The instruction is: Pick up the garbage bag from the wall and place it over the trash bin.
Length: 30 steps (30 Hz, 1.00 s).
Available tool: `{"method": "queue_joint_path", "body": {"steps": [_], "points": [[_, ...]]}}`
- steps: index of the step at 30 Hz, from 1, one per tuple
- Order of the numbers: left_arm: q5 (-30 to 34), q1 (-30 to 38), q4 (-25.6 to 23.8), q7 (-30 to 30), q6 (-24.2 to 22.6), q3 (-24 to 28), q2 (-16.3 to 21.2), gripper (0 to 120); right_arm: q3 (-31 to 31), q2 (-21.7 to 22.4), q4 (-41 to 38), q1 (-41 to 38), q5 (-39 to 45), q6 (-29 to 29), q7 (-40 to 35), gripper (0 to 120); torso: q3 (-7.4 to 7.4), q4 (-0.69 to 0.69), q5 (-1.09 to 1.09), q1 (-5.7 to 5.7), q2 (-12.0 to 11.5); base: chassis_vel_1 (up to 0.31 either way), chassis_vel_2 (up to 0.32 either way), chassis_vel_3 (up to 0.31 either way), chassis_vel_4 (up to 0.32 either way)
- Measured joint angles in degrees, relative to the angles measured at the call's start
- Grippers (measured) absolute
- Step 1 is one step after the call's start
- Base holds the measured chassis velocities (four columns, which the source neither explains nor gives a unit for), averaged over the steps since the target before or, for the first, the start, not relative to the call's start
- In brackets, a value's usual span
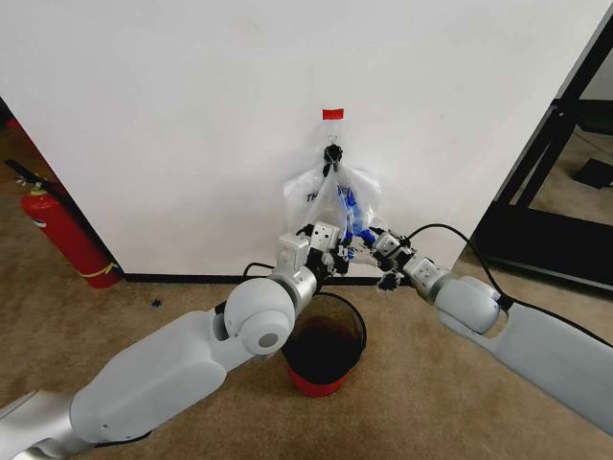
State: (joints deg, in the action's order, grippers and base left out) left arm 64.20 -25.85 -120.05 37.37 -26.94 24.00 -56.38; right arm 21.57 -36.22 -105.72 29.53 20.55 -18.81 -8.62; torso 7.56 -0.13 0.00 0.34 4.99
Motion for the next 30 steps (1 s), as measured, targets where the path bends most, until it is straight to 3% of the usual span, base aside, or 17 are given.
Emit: {"method": "queue_joint_path", "body": {"steps": [2,6,12,19,23,30], "points": [[0.0,-0.1,-0.2,0.0,0.0,0.0,0.2,0,-0.3,-0.1,-0.4,0.1,0.5,0.0,-0.6,0,0.00,0.01,0.00,0.00,0.0,0.000,0.000,0.000,0.000],[0.0,-0.4,-0.3,0.1,0.1,-0.4,0.3,0,-2.2,-0.1,-1.5,1.9,0.7,0.8,-1.0,0,0.00,0.01,0.00,0.00,0.0,0.000,0.000,0.000,0.000],[-0.6,-2.0,-0.8,0.1,0.6,-1.6,0.7,0,-10.5,0.5,-4.7,10.1,2.1,3.2,-1.1,0,-0.01,0.00,0.00,0.00,0.0,0.000,0.000,0.000,0.000],[-2.9,-7.9,-4.0,-0.7,1.2,-4.9,2.0,0,-21.9,1.6,-11.2,28.2,0.5,8.1,-0.8,0,-0.01,0.00,0.00,-0.01,0.0,0.000,0.000,0.000,0.000],[-4.0,-11.0,-5.4,-0.7,1.3,-6.8,2.3,0,-25.8,1.0,-13.4,33.8,-1.2,8.6,-0.4,0,-0.01,-0.01,-0.01,-0.01,0.0,0.000,0.000,0.000,0.000],[-6.2,-20.1,-10.3,-1.4,1.3,-13.2,4.8,0,-26.4,-0.1,-15.2,36.1,-1.9,8.9,-0.2,0,-0.01,0.01,-0.02,-0.01,0.0,0.000,0.000,0.000,0.000]]}}
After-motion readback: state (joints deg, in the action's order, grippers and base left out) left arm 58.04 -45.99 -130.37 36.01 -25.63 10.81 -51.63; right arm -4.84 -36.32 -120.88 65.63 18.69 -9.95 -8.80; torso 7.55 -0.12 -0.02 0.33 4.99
